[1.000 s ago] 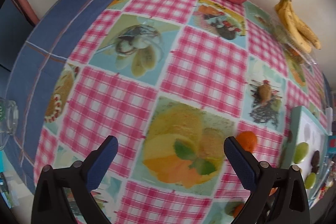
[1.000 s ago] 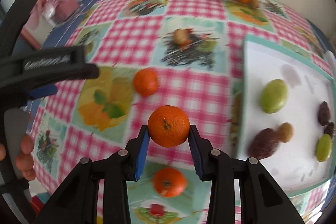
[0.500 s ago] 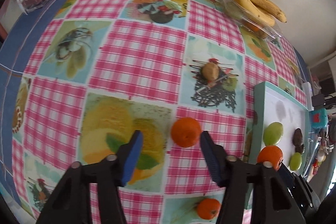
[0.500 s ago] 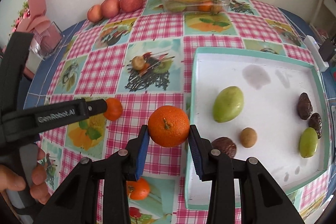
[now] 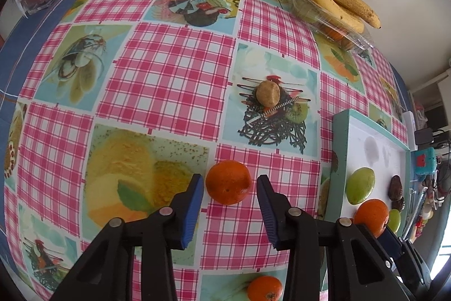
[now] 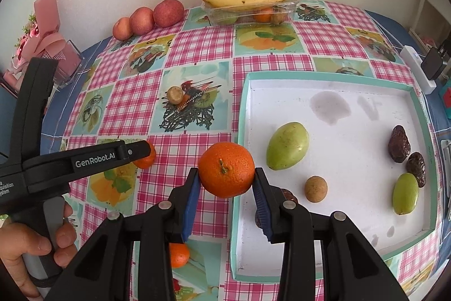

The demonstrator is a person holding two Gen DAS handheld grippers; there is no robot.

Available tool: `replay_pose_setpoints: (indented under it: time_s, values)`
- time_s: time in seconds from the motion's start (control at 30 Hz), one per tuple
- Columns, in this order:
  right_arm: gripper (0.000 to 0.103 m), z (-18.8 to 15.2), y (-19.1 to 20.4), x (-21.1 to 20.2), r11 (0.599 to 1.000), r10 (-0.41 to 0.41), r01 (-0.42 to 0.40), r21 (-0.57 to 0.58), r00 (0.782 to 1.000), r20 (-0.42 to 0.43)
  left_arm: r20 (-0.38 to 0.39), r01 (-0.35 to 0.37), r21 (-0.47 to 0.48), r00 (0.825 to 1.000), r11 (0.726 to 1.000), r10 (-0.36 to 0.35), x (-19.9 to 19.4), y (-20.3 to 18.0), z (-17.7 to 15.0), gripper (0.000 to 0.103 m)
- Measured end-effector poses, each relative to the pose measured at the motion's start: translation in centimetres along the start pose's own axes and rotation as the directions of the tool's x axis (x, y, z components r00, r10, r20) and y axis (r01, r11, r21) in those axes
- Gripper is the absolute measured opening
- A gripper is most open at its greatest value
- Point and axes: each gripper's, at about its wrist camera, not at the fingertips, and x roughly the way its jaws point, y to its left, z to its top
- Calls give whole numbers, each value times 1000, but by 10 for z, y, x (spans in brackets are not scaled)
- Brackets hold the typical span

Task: Organize fruits
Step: 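Close the right tool on an orange while the left tool grasps another orange, then carry the orange with the right tool while the left carries its orange over the tray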

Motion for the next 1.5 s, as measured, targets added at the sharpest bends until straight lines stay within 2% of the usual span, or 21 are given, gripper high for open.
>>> replay_pose_setpoints:
  time_s: [0.17, 0.3, 0.63, 0.83, 1.17, 1.27, 1.4, 1.5]
  values:
    - [39, 0, -1, -1, 1000, 2, -2, 3, 1000, 3, -17, -12, -10, 1000, 1000, 12, 11, -1, -2, 42]
    - [39, 0, -1, 0, 1000, 2, -2, 6, 1000, 2, -15, -5, -17, 1000, 1000, 5, 12, -1, -3, 38]
    - [39, 2, -13, -8, 999, 1, -2, 47, 1000, 28, 81, 25, 7, 996, 1000, -25, -26, -9, 1, 37]
    - [39, 5, -40, -17, 992, -35, 29, 123, 998, 47, 118, 46, 40, 992, 998, -51, -46, -21, 3, 37]
    - [39, 0, -118, -32, 935, -130, 100, 340, 989, 67, 121, 74, 142, 988, 987, -92, -50, -62, -5, 37]
    - [39, 0, -133, -34, 917, -160, 122, 379, 985, 71, 130, 95, 188, 984, 978, -121, -47, -80, -7, 37]
    - [39, 6, -146, -30, 907, -157, 99, 410, 981, 110, 168, 91, 279, 976, 956, -142, -37, -111, -8, 37]
    - [39, 14, -152, -24, 905, -172, 103, 413, 976, 134, 169, 101, 320, 972, 942, -161, -21, -129, -7, 37]
